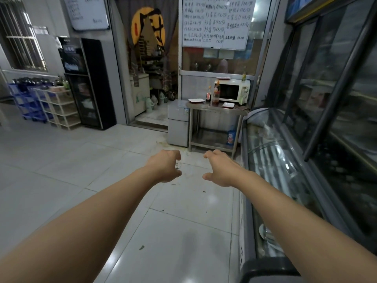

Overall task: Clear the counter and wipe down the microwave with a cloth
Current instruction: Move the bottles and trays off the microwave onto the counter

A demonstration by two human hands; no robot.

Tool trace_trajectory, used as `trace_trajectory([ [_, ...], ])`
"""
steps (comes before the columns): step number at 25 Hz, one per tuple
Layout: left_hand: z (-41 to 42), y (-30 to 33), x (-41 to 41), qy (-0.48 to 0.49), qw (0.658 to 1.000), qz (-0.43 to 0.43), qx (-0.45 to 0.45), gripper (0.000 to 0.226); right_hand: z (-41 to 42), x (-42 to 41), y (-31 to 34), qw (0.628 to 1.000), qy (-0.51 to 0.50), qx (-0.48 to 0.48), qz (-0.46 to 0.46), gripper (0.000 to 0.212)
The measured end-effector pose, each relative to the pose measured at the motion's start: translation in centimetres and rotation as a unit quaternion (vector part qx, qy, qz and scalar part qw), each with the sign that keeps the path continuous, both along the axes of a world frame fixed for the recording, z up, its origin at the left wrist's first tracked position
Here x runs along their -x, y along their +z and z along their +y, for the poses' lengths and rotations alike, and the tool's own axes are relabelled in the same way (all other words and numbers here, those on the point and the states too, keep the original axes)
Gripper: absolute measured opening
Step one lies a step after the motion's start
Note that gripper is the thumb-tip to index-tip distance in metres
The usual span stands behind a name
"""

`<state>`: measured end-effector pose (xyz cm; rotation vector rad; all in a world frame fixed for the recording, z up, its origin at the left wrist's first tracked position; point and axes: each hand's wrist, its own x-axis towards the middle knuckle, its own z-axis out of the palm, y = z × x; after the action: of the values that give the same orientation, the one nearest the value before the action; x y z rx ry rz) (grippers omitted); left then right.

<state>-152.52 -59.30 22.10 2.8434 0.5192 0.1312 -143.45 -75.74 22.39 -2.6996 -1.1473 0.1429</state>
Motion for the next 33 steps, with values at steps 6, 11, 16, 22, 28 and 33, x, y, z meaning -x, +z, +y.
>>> trace_trajectory([
  [6,6.5,-0.8,-9.9,-0.03,1.0,-0.007,-0.006,0.048,6.0,-8.9,-0.7,1.0,-0.014,0.003,-0.002,0.068],
  [11,14.3,-1.1,-20.0,-0.065,0.998,-0.006,-0.002,0.047,12.9,-17.3,-0.8,0.999,-0.045,0.002,-0.004,0.068],
  [16,21.5,0.1,-29.7,-0.099,0.995,0.005,-0.009,0.045,19.1,-25.6,0.1,0.996,-0.085,-0.001,-0.005,0.063],
  [22,26.5,0.6,-40.0,-0.12,0.993,-0.014,-0.002,0.048,23.9,-35.5,0.3,0.994,-0.113,0.0,-0.01,0.065],
  [28,30.0,0.3,-52.1,-0.128,0.992,-0.016,-0.002,0.049,27.5,-48.2,-0.4,0.993,-0.114,-0.017,-0.015,0.066],
  [33,32.8,0.9,-63.2,-0.106,0.994,-0.009,-0.004,0.048,30.4,-60.6,0.4,0.993,-0.112,-0.027,-0.008,0.068],
])
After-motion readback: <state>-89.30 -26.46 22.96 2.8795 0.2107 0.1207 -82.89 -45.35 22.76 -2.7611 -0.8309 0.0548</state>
